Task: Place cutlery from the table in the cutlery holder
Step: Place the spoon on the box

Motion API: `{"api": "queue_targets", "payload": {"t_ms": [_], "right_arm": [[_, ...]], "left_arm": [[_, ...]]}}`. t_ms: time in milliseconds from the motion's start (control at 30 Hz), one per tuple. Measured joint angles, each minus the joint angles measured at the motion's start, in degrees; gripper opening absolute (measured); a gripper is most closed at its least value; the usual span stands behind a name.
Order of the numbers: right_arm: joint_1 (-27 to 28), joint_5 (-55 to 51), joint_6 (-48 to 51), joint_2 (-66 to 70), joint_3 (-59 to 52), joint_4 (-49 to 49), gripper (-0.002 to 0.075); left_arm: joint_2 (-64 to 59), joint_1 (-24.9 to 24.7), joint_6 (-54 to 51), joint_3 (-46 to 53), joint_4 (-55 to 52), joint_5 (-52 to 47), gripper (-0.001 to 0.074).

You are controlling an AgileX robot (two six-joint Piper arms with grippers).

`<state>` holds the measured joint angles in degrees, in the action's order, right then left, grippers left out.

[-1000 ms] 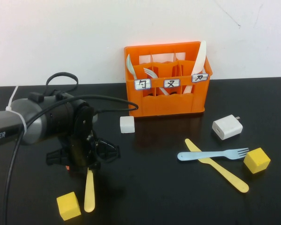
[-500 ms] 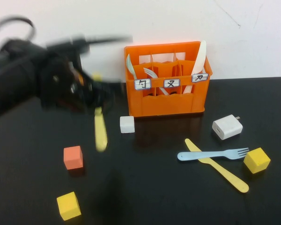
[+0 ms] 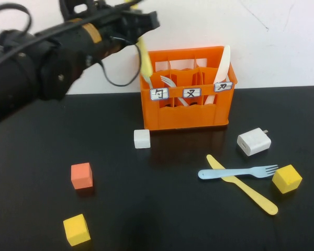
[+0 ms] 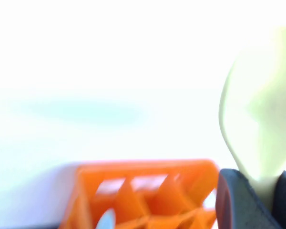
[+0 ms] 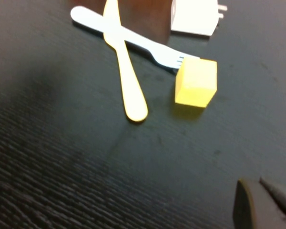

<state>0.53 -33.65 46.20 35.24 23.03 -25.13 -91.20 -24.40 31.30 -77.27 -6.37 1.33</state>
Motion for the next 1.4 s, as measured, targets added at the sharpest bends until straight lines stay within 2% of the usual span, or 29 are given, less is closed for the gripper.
{"api": "queue_targets", "payload": {"t_ms": [233,400,533,700,900,1400], "right_arm": [[0.0,0.1,0.0,0.0,0.0,-0.8,-0.0002],[0.0,0.0,0.3,0.0,0.0,-0.7,-0.0002],[0.0,-0.1,0.4,0.0,0.0,-0.5,-0.0002],[0.0,-0.2,0.4,0.0,0.0,-0.3,-0.0002],[0.0,-0.3,0.4,0.0,0.0,-0.3,-0.0002],[0.0,-2.7,0.9,0.0,0.0,-0.3,-0.0002]], "left_arm": [[-7.1,0.0,-0.1,0.0,-0.1,18.3,0.0099],[-12.3,0.0,-3.9,0.0,-0.5,26.0,0.0099],[-14.0,0.5,-9.5,0.0,-0.6,26.9,0.0099],[-14.6,2.2,-11.6,0.0,0.3,28.5,0.0099],[-15.6,3.8,-11.5,0.0,3.7,28.7,0.0099],[-19.0,3.9,-9.3,0.0,2.0,29.0,0.0099]]}}
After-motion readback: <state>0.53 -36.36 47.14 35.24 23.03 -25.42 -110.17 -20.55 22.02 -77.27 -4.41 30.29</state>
